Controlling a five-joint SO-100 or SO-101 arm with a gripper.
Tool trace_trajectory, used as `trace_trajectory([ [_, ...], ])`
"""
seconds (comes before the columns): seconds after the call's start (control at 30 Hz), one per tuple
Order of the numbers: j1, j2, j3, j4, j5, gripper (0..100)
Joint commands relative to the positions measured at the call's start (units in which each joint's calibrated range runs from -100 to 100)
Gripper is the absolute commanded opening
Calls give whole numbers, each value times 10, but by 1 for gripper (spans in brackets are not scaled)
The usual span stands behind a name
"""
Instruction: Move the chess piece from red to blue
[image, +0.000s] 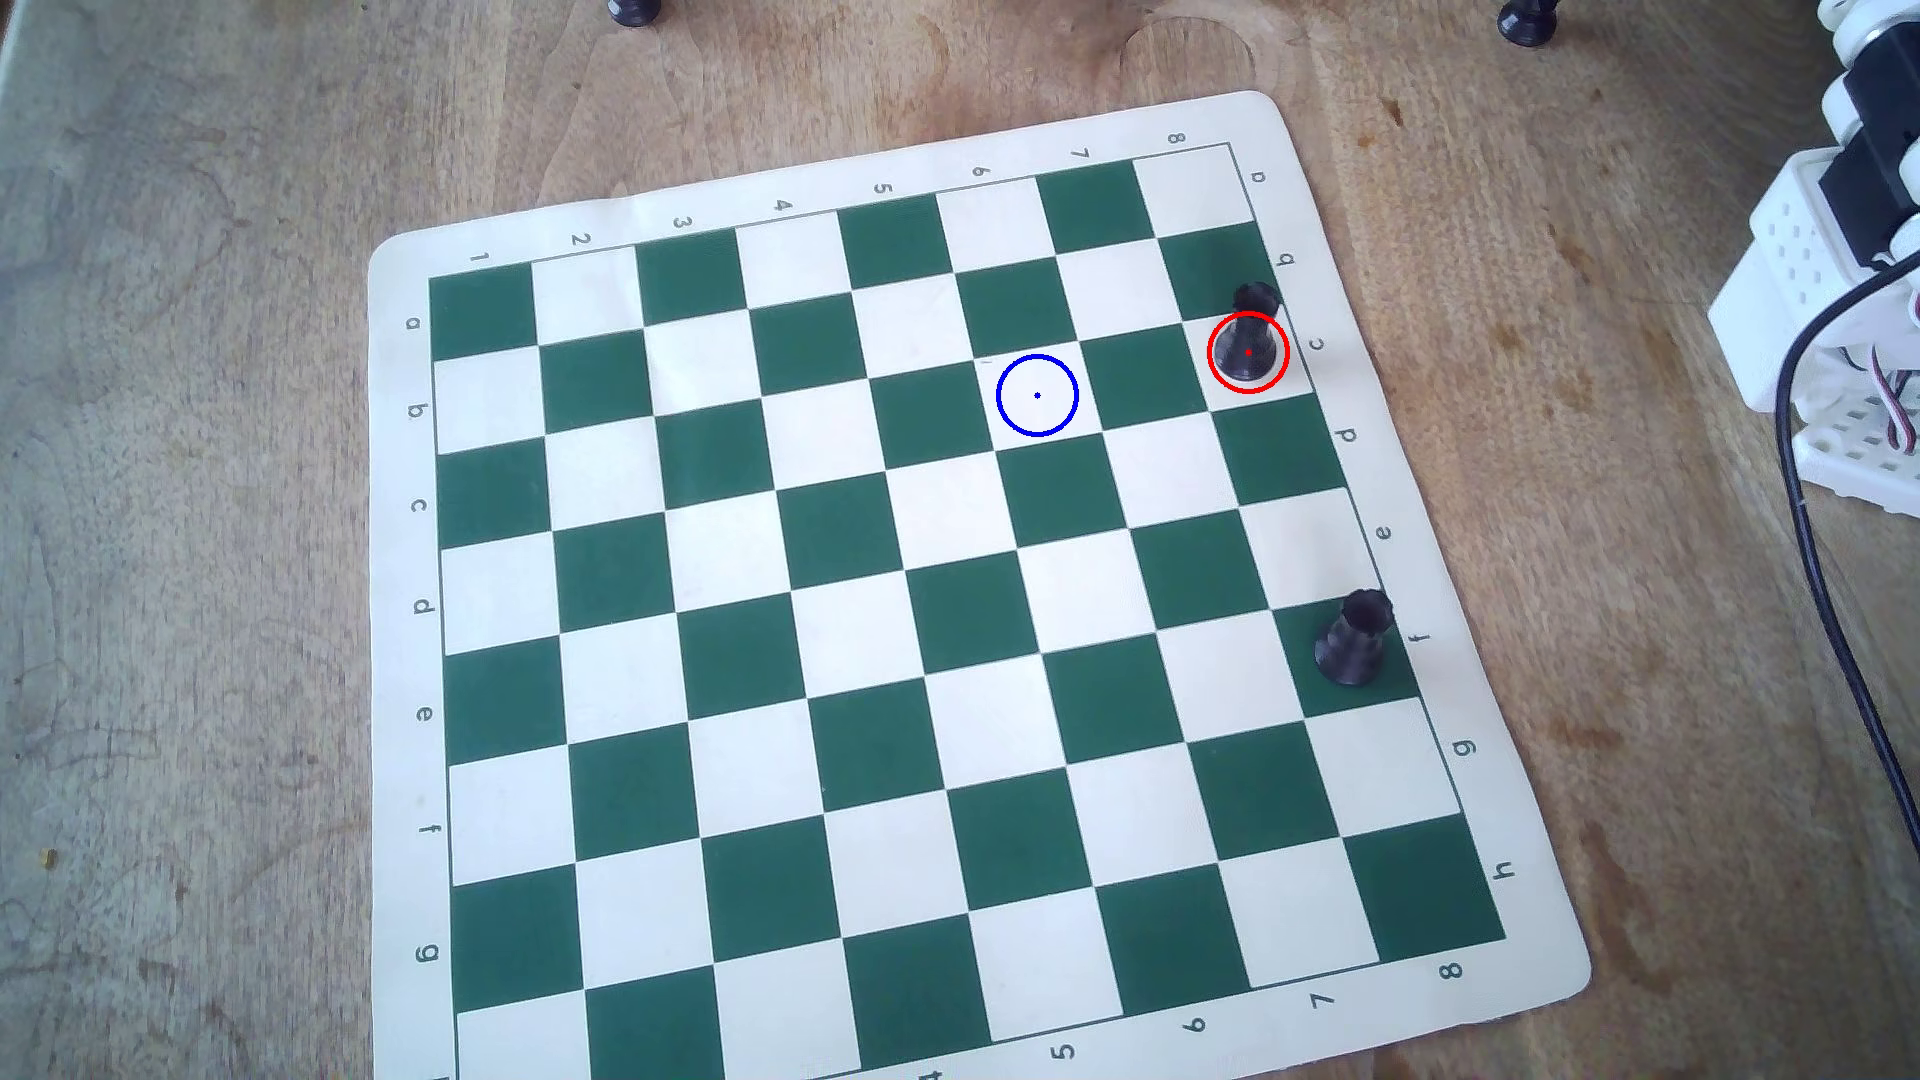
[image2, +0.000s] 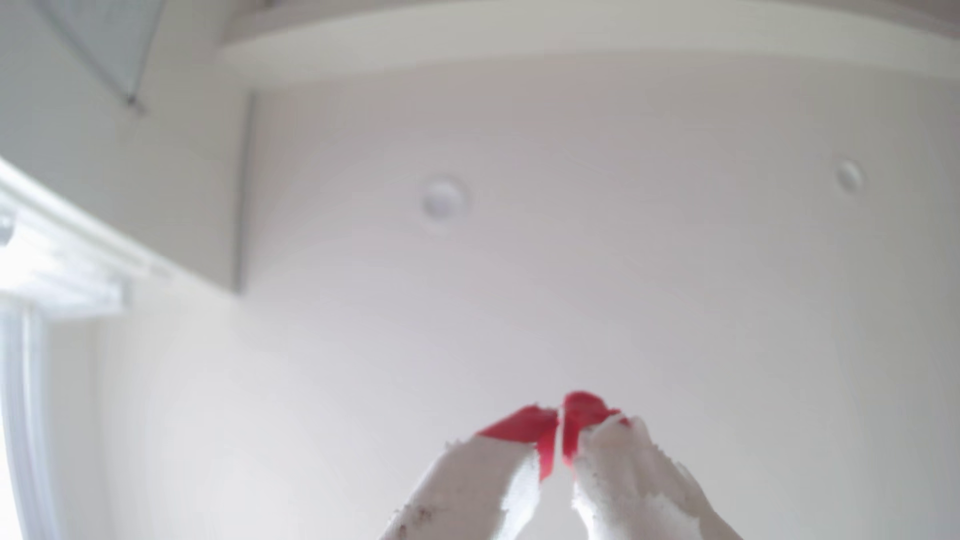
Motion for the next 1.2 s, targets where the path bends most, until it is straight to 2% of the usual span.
trace_trajectory([
  [0.0, -2, 0, 8, -2, -6, 0],
  [0.13, -1, 0, 8, 14, -6, 0],
  [0.33, -9, 0, 8, 146, -9, 0],
  [0.5, -10, 0, 8, 347, -6, 0],
  [0.63, -13, 0, 8, 458, -7, 0],
  [0.7, -2, 0, 8, 541, 9, 0],
  [0.9, 25, 0, 8, 764, 19, 7],
  [0.93, 38, 0, 8, 831, 19, 6],
  [1.07, 47, 0, 8, 919, 15, 10],
  [1.17, 58, 1, -1, 1041, 0, 17],
])
